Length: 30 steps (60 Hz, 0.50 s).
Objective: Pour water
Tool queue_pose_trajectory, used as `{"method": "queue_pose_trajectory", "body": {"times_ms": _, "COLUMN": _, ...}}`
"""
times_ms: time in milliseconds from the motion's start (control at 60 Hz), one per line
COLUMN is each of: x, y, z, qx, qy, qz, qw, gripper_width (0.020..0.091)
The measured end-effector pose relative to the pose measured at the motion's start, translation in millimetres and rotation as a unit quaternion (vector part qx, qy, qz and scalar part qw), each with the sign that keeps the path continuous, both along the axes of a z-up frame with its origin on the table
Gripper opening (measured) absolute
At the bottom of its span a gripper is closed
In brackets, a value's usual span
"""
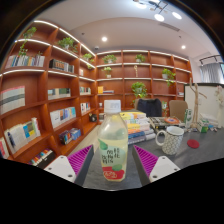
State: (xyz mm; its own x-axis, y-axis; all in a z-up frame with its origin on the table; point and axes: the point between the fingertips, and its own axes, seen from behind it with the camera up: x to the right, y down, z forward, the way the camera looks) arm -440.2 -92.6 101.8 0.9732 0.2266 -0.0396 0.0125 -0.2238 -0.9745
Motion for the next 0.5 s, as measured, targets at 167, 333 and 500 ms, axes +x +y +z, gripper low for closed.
{"method": "queue_pose_trajectory", "body": {"times_ms": 167, "x": -4, "y": 19, "z": 5, "qx": 0.02, "qy": 0.008, "qz": -0.002, "qw": 1.0, "gripper_width": 0.0537}}
{"method": "queue_pose_trajectory", "body": {"times_ms": 333, "x": 1, "y": 24, "z": 3, "qx": 0.011, "qy": 0.008, "qz": -0.014, "qw": 1.0, "gripper_width": 0.0409}}
{"method": "queue_pose_trajectory", "body": {"times_ms": 500, "x": 10, "y": 25, "z": 2, "qx": 0.008, "qy": 0.005, "qz": -0.035, "qw": 0.999, "gripper_width": 0.0378}}
